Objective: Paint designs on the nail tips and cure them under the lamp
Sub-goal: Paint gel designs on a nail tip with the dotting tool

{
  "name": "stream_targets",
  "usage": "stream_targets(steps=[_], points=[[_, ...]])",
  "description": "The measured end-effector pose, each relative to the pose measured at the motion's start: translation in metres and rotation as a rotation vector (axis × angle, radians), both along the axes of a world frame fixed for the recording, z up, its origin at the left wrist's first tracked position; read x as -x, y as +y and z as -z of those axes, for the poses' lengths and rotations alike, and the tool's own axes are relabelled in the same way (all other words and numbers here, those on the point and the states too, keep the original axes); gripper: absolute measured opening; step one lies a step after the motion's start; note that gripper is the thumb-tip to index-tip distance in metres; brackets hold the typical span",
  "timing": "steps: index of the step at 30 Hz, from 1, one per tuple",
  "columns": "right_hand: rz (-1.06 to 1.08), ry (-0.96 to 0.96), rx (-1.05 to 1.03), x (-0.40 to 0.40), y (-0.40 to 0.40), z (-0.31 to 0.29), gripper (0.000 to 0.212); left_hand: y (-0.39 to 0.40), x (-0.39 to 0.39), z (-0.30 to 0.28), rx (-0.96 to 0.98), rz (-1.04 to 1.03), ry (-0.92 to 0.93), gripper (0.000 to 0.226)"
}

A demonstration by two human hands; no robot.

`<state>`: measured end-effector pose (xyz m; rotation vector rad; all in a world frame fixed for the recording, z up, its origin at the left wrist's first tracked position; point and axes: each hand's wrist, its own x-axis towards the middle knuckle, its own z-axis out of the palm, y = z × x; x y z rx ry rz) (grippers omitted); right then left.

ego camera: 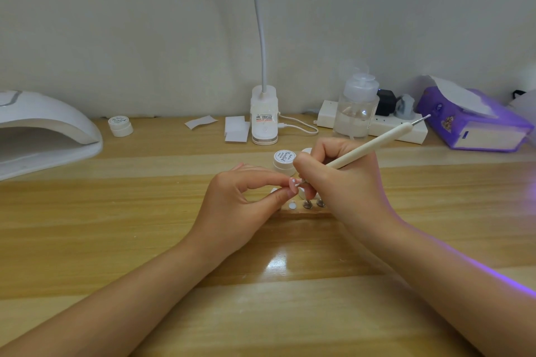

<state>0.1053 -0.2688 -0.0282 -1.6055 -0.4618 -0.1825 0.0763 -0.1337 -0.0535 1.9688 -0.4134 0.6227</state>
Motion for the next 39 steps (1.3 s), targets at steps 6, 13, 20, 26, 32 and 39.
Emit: stream_targets(steps=[6,13,20,26,32,39], points=[[-0.011,-0.006,-0.008,-0.0001,0.0,0.0003,0.032,0.0001,-0.0002,0.0009,0.001,0.001,-0.003,0.016],[-0.015,-0.008,-0.001,0.0004,0.0005,-0.0006,0.031,-0.0003,0.0,0.0001,0.004,0.009,-0.004,0.017],[-0.016,0.019,-0.002,0.0021,0.0007,-0.0023,0.031,-0.0004,-0.0005,0.001,0.002,0.006,-0.005,0.016],[-0.015,0.017,0.002,0.002,0.0002,-0.0014,0.032,-0.0001,-0.0006,0.0014,0.001,0.004,-0.01,0.018],[0.0,0.008,0.011,0.0011,0.0007,-0.0009,0.029,0.0009,-0.0018,0.0017,-0.008,0.013,-0.02,0.017],[-0.001,-0.001,0.005,0.0,0.0002,0.0004,0.032,0.001,-0.0013,0.0026,-0.009,0.019,-0.028,0.018]])
